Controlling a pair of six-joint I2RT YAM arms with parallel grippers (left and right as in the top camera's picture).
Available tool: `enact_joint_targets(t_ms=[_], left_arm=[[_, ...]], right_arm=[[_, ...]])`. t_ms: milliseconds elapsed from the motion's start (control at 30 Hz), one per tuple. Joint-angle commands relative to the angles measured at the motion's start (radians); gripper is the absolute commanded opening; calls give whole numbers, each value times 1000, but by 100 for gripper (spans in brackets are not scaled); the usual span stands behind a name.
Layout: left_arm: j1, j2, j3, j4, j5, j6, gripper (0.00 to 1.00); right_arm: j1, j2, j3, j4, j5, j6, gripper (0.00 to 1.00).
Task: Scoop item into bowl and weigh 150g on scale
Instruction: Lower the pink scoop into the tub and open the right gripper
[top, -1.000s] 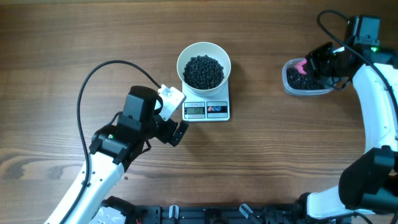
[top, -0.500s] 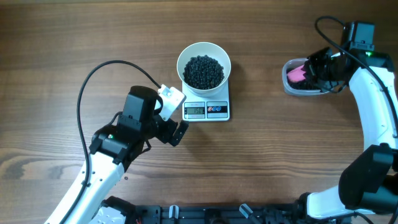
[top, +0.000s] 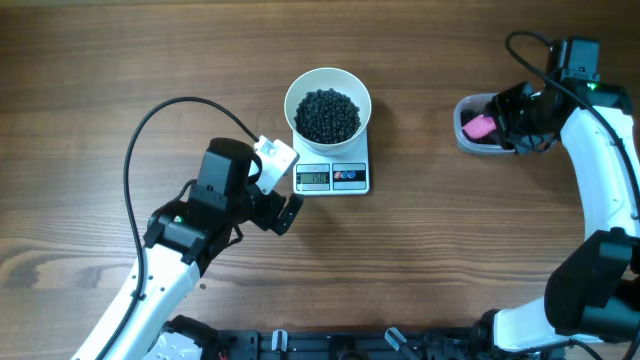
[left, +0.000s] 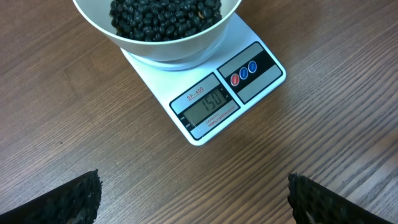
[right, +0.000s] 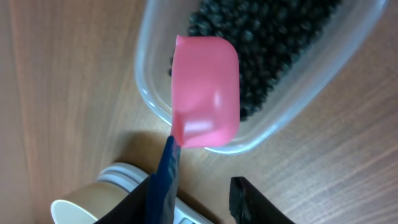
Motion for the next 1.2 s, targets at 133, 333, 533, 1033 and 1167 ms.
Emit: enact_joint_targets(t_ms=[133, 333, 533, 1033, 1167], left_arm=[[4, 3, -4, 0, 5, 9, 100], [4, 3, -4, 0, 5, 9, 100], [4, 3, -4, 0, 5, 9, 100], [4, 3, -4, 0, 5, 9, 100], [4, 3, -4, 0, 5, 9, 100]], right_arm=[[-5, 16, -3, -72, -14, 2, 50], [-5, 16, -3, -97, -10, 2, 75], [-5, 16, -3, -117, 14, 3, 89], [-5, 15, -3, -103, 69, 29, 100], [-5, 15, -3, -90, 74, 17, 100]])
